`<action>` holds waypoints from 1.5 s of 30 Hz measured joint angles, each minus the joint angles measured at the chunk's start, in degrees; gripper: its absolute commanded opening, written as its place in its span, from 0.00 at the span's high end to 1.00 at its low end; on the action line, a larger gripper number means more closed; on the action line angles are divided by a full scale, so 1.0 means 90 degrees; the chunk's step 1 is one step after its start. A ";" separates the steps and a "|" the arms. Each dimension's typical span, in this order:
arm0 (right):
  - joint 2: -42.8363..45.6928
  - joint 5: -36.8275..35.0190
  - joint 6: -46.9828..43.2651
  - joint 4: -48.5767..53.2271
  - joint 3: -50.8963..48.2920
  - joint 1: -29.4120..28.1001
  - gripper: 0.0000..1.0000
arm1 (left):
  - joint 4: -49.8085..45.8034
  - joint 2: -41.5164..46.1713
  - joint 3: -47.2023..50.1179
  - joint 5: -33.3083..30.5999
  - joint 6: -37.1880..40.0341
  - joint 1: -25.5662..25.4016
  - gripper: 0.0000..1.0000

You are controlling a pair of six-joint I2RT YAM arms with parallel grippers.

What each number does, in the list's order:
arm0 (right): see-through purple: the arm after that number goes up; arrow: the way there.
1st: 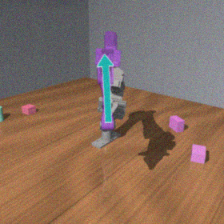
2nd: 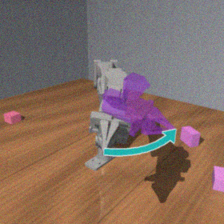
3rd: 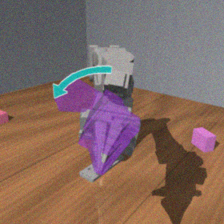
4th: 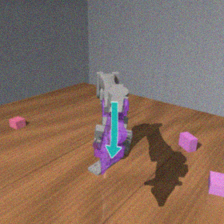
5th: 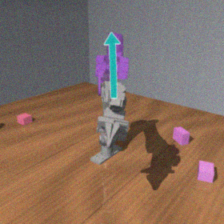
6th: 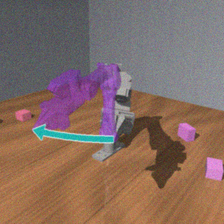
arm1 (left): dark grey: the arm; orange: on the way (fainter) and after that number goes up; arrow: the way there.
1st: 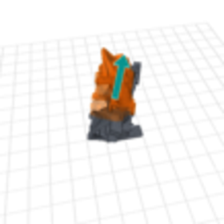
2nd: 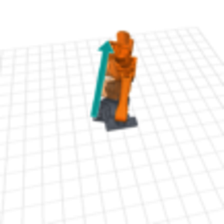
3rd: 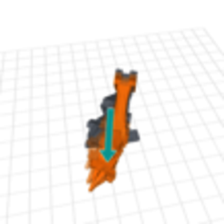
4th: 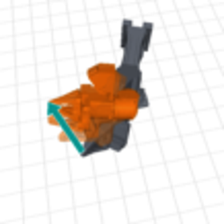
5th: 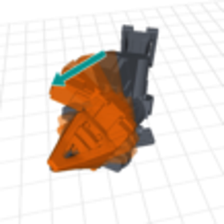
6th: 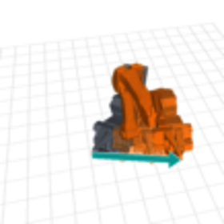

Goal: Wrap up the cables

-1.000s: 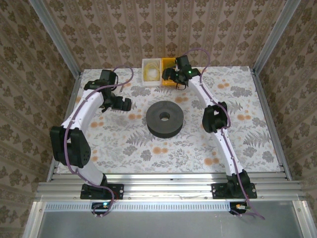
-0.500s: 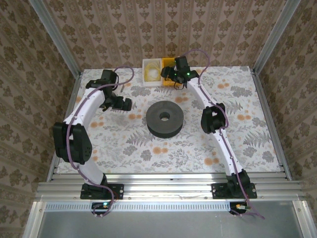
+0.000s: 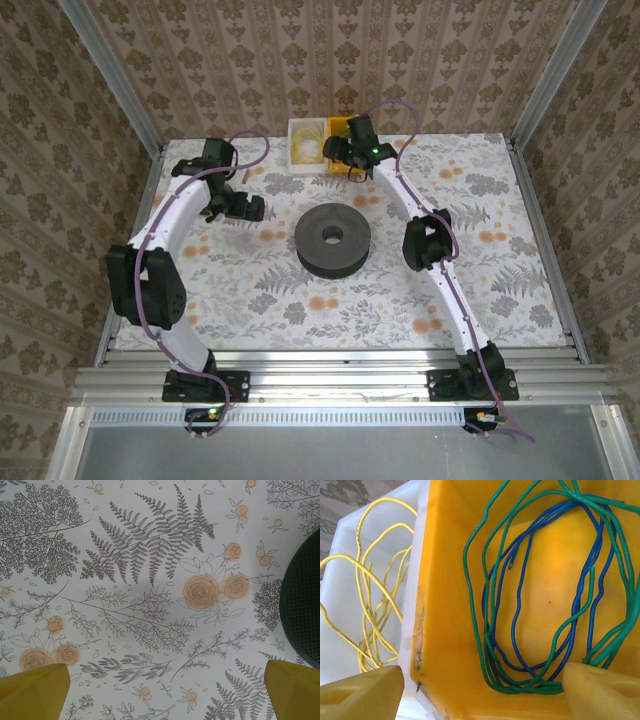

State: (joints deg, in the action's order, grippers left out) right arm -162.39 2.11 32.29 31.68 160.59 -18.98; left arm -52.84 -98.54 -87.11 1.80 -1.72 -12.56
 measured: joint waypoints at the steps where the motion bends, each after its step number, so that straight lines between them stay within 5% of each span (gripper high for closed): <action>1: 0.0000 0.0000 -0.0058 0.0036 0.0010 -0.0002 0.14 | 0.0000 0.0000 0.0000 0.0007 0.0000 0.0017 0.00; 25: 0.1192 -0.0262 -0.0726 0.1564 -0.1178 0.0228 0.14 | 0.0090 0.0163 0.0051 0.0112 0.0005 0.0039 0.00; 45: 0.0510 -0.0051 -0.0381 0.1413 -0.0240 0.0172 0.17 | 0.0192 0.0233 0.0236 0.0163 0.0056 0.0233 0.00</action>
State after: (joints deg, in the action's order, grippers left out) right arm -157.80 1.65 28.86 44.40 158.43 -17.43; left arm -51.11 -96.44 -84.99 3.27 -1.21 -10.46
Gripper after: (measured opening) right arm 0.836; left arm 0.997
